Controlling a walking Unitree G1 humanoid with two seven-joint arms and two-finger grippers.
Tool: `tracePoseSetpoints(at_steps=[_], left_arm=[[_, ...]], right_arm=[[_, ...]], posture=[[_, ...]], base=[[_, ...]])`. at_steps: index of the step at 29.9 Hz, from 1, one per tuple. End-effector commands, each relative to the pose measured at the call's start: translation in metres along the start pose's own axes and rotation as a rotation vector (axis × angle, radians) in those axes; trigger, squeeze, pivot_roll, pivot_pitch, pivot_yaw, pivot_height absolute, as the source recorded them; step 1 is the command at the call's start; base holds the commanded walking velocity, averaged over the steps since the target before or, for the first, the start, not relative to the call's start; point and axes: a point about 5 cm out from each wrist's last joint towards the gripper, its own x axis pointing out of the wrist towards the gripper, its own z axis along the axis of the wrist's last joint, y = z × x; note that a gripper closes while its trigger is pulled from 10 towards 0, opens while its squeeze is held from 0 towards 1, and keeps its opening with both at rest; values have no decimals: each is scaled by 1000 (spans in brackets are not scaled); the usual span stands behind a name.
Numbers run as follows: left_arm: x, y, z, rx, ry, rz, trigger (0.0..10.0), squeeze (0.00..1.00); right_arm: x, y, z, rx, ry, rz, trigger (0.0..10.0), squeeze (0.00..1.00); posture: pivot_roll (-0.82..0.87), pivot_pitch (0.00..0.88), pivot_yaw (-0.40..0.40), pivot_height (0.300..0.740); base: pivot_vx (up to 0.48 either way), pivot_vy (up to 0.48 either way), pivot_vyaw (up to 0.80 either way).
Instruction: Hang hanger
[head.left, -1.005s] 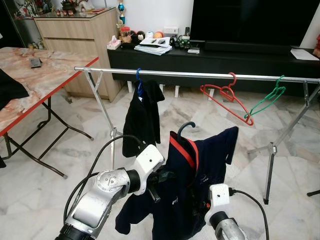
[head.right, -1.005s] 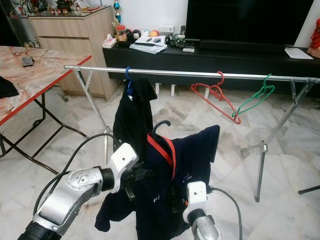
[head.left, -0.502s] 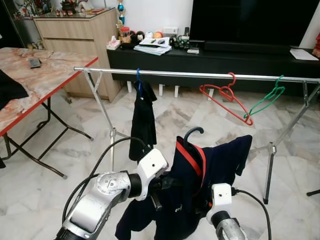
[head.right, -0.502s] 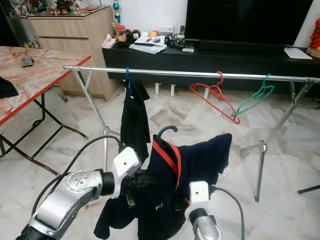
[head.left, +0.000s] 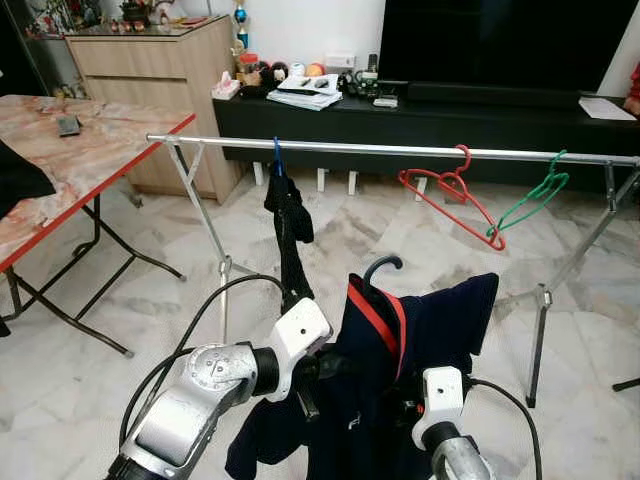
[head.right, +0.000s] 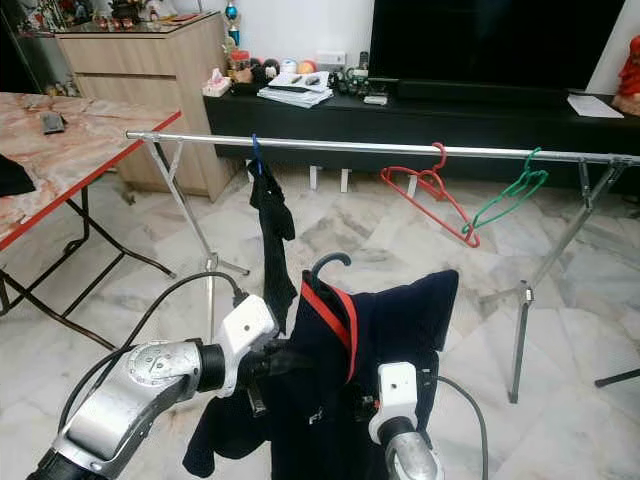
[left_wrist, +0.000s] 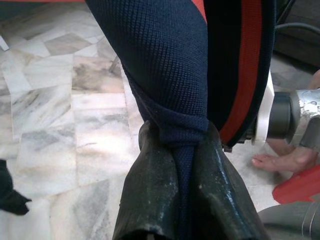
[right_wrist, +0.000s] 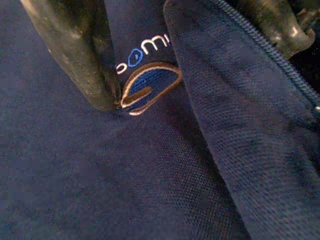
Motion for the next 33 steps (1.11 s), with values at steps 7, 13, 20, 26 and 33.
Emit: tracePoseSetpoints(at_steps=[7,13,20,26,33], left_arm=[[-2,8,-3,15,27,51,10000,0],[-4,12,-6,16,38,75,10000,0],[-6,16,-7,19,45,94,10000,0],[-6,16,-6,20,39,95,10000,0],[-6,16,-6,21,40,95,10000,0]], right_arm=[[0,2,-2,25,10,-2,0,0],[0,1,-2,27,14,-3,0,0],[0,1,-3,30,18,-4,0,0],[0,1,-3,29,21,-7,0,0],[0,0,-3,25,23,-10,0,0]], posture=[[89,8,27,740],[89,8,26,740],[90,6,26,740],[89,6,26,740],[90,4,26,740]], base=[[0,0,0],[0,0,0],[0,0,0],[0,0,0],[0,0,0]])
